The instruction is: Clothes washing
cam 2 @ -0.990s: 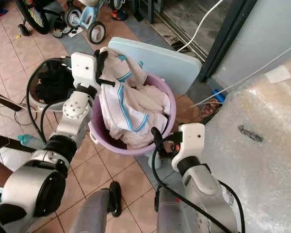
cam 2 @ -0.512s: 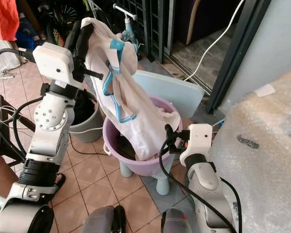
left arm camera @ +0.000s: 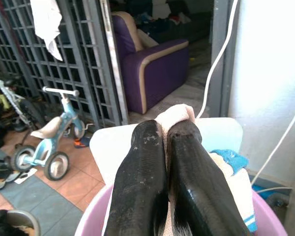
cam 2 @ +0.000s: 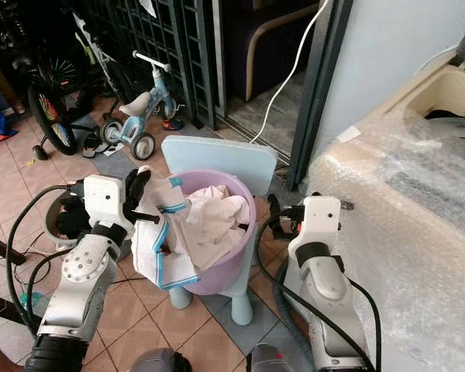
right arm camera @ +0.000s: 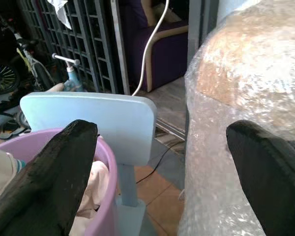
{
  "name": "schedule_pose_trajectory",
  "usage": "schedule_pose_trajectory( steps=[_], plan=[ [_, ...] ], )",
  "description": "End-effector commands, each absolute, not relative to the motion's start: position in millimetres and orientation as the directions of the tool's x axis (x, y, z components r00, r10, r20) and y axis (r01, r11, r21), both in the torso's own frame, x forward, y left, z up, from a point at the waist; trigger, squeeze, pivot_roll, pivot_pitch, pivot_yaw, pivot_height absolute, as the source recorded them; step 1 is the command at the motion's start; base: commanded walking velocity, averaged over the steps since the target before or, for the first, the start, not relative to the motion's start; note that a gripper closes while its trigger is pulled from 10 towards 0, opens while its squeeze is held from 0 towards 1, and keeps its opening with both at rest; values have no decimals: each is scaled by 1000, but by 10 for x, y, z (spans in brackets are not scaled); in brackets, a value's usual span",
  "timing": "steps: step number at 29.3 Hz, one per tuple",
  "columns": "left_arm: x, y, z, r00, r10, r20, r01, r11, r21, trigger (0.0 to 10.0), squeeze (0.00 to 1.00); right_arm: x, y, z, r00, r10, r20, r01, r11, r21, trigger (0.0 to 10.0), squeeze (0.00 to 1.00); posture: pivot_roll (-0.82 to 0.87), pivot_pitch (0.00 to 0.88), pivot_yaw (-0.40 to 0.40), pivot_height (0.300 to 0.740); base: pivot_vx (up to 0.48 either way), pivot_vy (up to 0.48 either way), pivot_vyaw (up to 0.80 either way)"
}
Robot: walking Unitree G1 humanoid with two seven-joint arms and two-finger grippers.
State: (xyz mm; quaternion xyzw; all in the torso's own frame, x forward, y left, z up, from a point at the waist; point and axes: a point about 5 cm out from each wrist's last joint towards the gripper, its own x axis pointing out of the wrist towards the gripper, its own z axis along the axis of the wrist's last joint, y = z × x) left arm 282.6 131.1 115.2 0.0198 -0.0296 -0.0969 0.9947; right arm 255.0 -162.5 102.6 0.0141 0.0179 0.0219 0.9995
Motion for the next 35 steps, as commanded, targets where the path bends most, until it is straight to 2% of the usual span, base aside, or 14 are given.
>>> schedule_pose_trajectory(
  steps=[1,2,3,4,11,20,35],
  plan=[
    [2817,1276,1200,977,-209,42,207,977,54,0,0,2518,-1654,978,999,23,-48,-21,999,29,10000,0,-98,14,83,740,0,0,-800],
    [2817,1276,1200,977,-209,42,207,977,54,0,0,2518,-1654,978,999,23,-48,-21,999,29,10000,0,-98,14,83,740,0,0,-800],
    [2812,1264,1207,977,-208,34,206,977,55,5608,0,2514,-1654,976,999,22,-46,-21,999,28,10000,0,-99,15,84,740,0,0,-800],
    [2834,1204,1249,974,-223,27,222,974,55,10000,0,2515,-1654,975,999,18,-44,-17,1000,24,10000,0,-102,23,87,740,0,0,-800],
    [2892,1131,1381,972,-230,51,229,973,32,10000,0,2530,-1670,1019,1000,15,-25,-14,1000,19,10000,0,-108,45,90,740,0,0,-800],
    [2861,1115,1390,973,-229,38,228,973,32,10000,0,2517,-1679,1030,999,23,-23,-23,1000,11,10000,0,-110,67,84,740,0,0,0],
    [2872,1106,1400,973,-231,28,231,973,12,10000,0,2542,-1680,1041,999,29,-24,-29,1000,5,10000,0,-115,66,82,740,-329,0,0]
  ],
)
